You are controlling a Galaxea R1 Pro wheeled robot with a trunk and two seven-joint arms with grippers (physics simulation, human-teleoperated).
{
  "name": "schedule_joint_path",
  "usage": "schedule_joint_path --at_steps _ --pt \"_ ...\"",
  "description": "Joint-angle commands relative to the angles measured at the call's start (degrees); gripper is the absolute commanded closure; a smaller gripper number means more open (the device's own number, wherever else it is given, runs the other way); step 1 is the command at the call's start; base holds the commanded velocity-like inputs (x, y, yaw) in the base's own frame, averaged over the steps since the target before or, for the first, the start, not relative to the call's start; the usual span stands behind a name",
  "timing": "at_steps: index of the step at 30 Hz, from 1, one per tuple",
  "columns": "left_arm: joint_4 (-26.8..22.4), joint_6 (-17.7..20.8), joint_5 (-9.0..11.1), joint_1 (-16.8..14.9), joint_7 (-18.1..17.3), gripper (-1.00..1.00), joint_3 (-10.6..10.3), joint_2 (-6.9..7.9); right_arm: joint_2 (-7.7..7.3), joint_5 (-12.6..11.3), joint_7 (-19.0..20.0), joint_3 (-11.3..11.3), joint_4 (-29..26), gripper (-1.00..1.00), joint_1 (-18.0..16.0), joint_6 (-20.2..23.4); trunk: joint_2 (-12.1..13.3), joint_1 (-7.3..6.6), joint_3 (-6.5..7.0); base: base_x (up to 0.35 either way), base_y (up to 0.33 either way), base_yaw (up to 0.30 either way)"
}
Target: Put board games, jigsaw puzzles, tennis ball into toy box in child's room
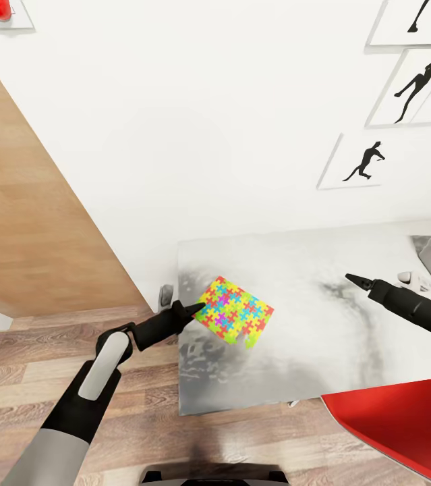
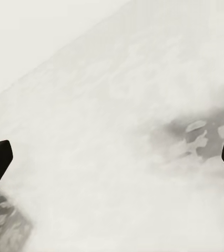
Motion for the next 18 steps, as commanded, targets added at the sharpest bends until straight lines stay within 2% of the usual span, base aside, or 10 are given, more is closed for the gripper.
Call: schedule_joint_path --at_steps 1,7,11,18 --pt "-0.33 0.12 -0.04 -0.04 0.18 1.00 -0.04 0.03 0.01 0.16 0.22 -0.09 -0.01 -1.00 -0.05 0.29 -0.09 0.03 -0.08 0.000 0.000 0.000" --pt "-2.26 -0.21 -0.31 -0.37 1.43 1.00 0.29 0.37 0.34 -1.75 -1.04 0.24 -0.13 -1.00 -0.38 0.63 -0.09 0.03 -0.08 0.000 0.000 0.000" --pt "-0.95 -0.13 0.80 -1.67 0.13 1.00 1.33 1.66 1.19 -0.66 0.25 1.53 -0.93 -1.00 -1.20 1.92 -0.09 0.03 -0.08 0.000 0.000 0.000" --pt "1.32 0.10 1.91 -2.55 -2.13 1.00 1.92 3.92 1.74 1.34 2.50 3.79 -1.50 -1.00 -1.64 4.18 -0.09 0.03 -0.08 0.000 0.000 0.000"
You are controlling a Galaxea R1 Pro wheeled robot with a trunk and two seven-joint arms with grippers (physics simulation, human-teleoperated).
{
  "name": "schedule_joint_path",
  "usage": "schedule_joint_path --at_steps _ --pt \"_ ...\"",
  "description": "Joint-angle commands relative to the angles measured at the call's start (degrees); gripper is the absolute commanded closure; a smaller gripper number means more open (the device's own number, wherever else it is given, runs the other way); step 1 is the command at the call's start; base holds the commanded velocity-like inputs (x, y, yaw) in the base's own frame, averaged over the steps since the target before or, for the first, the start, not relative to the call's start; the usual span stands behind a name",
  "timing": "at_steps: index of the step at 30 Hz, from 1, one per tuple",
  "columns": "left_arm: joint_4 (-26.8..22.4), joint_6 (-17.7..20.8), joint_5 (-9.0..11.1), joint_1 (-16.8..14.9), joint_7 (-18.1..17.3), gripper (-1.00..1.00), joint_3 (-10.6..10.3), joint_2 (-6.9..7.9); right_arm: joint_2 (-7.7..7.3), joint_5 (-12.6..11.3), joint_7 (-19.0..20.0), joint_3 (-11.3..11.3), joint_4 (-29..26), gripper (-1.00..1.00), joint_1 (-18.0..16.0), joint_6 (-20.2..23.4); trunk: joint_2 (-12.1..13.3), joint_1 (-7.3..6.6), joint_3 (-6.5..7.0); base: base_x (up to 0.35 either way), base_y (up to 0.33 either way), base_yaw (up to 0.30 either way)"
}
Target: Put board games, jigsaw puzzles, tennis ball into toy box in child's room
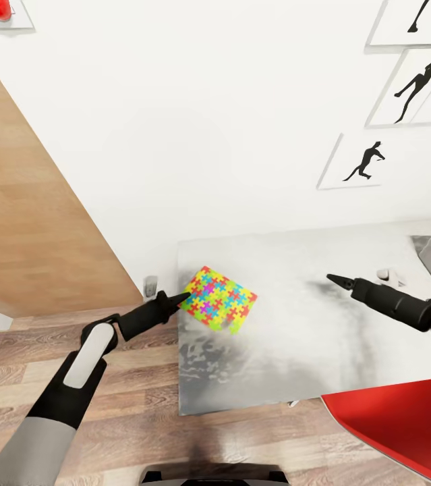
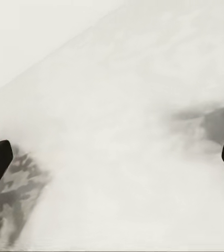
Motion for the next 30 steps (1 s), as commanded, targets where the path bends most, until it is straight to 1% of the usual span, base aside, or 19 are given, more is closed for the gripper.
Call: schedule_joint_path --at_steps 1,5,8,9,16,20,24,25,28,30 --pt "0.34 0.16 0.21 -0.09 -0.47 1.00 0.01 0.37 0.07 0.88 0.93 0.25 -0.07 -1.00 -0.09 0.60 -0.09 0.03 -0.08 0.000 0.000 0.000" --pt "1.64 0.21 0.39 -0.18 -1.76 1.00 0.13 1.66 0.19 2.06 2.21 1.54 -0.17 -1.00 -0.18 1.90 -0.09 0.03 -0.08 0.000 0.000 0.000" --pt "2.62 0.23 0.49 -0.23 -2.72 1.00 0.18 2.64 0.25 2.99 3.18 1.72 -0.23 -1.00 -0.18 2.86 -0.09 0.03 -0.08 0.000 0.000 0.000" --pt "3.21 0.23 0.51 -0.24 -8.67 1.00 0.20 6.19 0.26 9.35 10.07 1.76 -0.24 -1.00 -0.18 4.07 -0.09 0.03 -0.08 0.000 0.000 0.000" --pt "3.36 0.25 0.56 -0.27 -8.87 1.00 0.23 6.32 0.26 9.53 10.53 1.90 -0.27 -1.00 -0.18 4.07 -0.09 0.03 -0.08 0.000 0.000 0.000" --pt "3.40 0.25 0.57 -0.28 -8.92 1.00 0.24 6.33 0.26 9.58 11.49 1.92 -0.28 -1.00 -0.12 4.07 -0.09 0.03 -0.08 0.000 0.000 0.000" --pt "3.42 0.25 0.58 -0.28 -8.96 1.00 0.24 6.35 0.18 9.65 13.93 1.86 -0.28 -1.00 0.09 4.07 -0.09 0.03 -0.08 0.000 0.000 0.000" --pt "3.42 0.25 0.58 -0.28 -8.96 1.00 0.24 6.35 0.18 9.65 13.93 1.86 -0.28 -1.00 0.09 4.07 -0.09 0.03 -0.08 0.000 0.000 0.000" --pt "3.43 0.25 0.63 -0.28 -8.97 1.00 0.23 6.34 0.12 9.68 15.90 1.83 -0.28 -1.00 0.23 4.07 -0.09 0.03 -0.08 0.000 0.000 0.000" --pt "3.43 0.25 0.63 -0.28 -8.97 1.00 0.21 6.34 0.10 9.68 16.42 1.82 -0.28 -1.00 0.28 4.07 -0.09 0.03 -0.08 0.000 0.000 0.000"
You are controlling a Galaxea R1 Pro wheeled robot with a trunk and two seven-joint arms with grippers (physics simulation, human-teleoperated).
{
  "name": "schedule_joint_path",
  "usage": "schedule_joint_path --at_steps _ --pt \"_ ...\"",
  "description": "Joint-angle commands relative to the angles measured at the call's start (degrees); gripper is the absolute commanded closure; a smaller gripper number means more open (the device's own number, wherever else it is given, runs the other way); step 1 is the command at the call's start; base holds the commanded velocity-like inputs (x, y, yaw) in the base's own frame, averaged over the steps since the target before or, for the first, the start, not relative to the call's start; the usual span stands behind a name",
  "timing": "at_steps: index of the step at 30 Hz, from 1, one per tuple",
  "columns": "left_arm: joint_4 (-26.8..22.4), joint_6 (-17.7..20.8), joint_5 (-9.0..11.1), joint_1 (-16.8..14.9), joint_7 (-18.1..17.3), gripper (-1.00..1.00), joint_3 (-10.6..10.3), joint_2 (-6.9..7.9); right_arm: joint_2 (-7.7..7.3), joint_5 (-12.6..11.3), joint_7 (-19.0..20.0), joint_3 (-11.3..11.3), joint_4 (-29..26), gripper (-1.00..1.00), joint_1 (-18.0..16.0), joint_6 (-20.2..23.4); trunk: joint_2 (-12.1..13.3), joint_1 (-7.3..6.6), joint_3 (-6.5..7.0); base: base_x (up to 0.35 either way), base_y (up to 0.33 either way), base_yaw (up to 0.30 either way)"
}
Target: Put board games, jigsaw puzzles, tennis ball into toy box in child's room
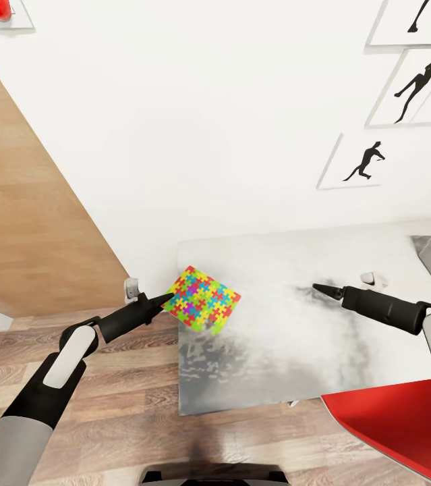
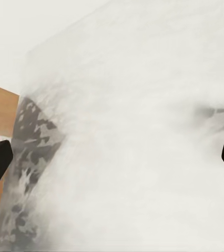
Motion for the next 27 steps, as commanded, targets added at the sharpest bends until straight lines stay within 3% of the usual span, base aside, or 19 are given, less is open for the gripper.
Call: schedule_joint_path --at_steps 1,14,19,27 --pt "0.01 0.18 0.20 -0.04 -0.07 1.00 -0.07 0.04 -0.01 0.52 1.03 -0.08 -0.01 -1.00 -0.02 0.24 -0.09 0.03 -0.08 0.000 0.000 0.000" --pt "0.02 0.18 0.20 -0.04 0.02 1.00 -0.23 -0.28 -0.16 0.37 5.35 0.02 -0.61 -1.00 0.32 0.24 -0.09 0.03 -0.08 0.000 0.000 0.000" --pt "0.03 0.10 -0.13 -0.05 0.19 1.00 -0.62 -1.27 -0.30 0.14 13.55 0.51 -0.91 -1.00 1.88 0.24 -0.09 0.03 -0.08 0.000 0.000 0.000" --pt "-0.03 -0.15 -0.55 -0.04 0.12 1.00 -0.91 -2.89 -0.19 -0.43 19.00 0.84 -0.88 -1.00 2.49 0.24 -0.09 0.03 -0.08 0.000 0.000 0.000"
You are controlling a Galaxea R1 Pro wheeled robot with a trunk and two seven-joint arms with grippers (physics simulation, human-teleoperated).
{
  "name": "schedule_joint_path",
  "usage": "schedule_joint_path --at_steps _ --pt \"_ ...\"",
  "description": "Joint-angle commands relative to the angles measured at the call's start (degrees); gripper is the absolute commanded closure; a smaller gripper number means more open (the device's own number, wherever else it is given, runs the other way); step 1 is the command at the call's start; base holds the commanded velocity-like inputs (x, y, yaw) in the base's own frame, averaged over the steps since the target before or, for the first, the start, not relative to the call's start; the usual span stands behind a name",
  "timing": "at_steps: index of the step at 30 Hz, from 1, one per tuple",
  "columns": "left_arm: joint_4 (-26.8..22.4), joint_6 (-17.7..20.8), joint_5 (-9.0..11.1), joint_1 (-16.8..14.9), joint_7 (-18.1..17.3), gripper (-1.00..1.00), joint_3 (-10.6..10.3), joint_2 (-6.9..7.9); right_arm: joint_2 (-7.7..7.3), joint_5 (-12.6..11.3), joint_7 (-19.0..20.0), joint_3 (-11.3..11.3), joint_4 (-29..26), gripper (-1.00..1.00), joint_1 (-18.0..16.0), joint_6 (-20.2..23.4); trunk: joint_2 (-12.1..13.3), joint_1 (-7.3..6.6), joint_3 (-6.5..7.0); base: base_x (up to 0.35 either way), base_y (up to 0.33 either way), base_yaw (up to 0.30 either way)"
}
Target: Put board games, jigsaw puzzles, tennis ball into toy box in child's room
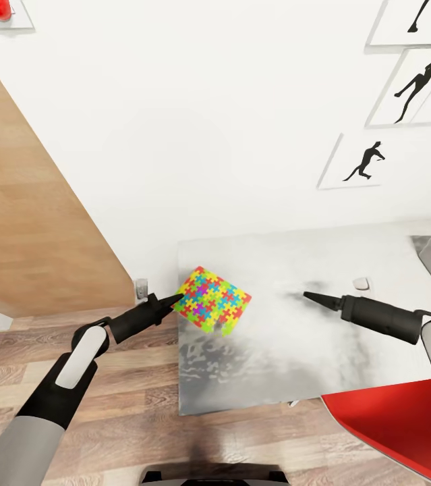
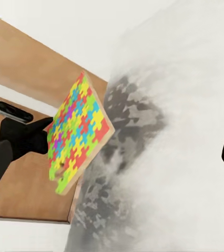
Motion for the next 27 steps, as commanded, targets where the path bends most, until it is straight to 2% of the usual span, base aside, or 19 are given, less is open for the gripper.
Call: schedule_joint_path --at_steps 1,4,7,13,16,27 --pt "-0.02 0.11 0.14 -0.04 -0.14 1.00 -0.10 -0.13 0.05 0.20 0.75 0.08 0.01 -1.00 -0.02 0.22 -0.09 0.03 -0.08 0.000 0.000 0.000" --pt "-0.07 -0.05 0.05 -0.04 -0.26 1.00 -0.16 -0.38 0.11 0.16 1.31 0.77 0.06 -1.00 0.00 0.22 -0.09 0.03 -0.08 0.000 0.000 0.000" --pt "-0.50 -0.25 -0.06 -0.01 -0.41 1.00 -0.39 -0.63 0.17 0.10 1.83 2.53 0.19 -1.00 -0.02 0.22 -0.09 0.03 -0.08 0.000 0.000 0.000" --pt "-2.12 -1.15 -0.23 0.15 -0.55 1.00 -2.48 -0.72 0.24 0.04 2.20 4.31 0.46 -1.00 -0.16 0.22 -0.09 0.03 -0.08 0.000 0.000 0.000" --pt "-2.90 -2.31 -0.25 0.32 -0.58 1.00 -3.70 -0.73 0.28 0.02 2.29 4.76 0.53 -1.00 -0.20 0.22 -0.09 0.03 -0.08 0.000 0.000 0.000" --pt "-3.63 -3.81 -0.18 0.53 -0.64 1.00 -5.17 -0.78 0.32 -0.01 2.38 5.19 0.74 -1.00 -0.25 0.22 -0.09 0.03 -0.08 0.000 0.000 0.000"
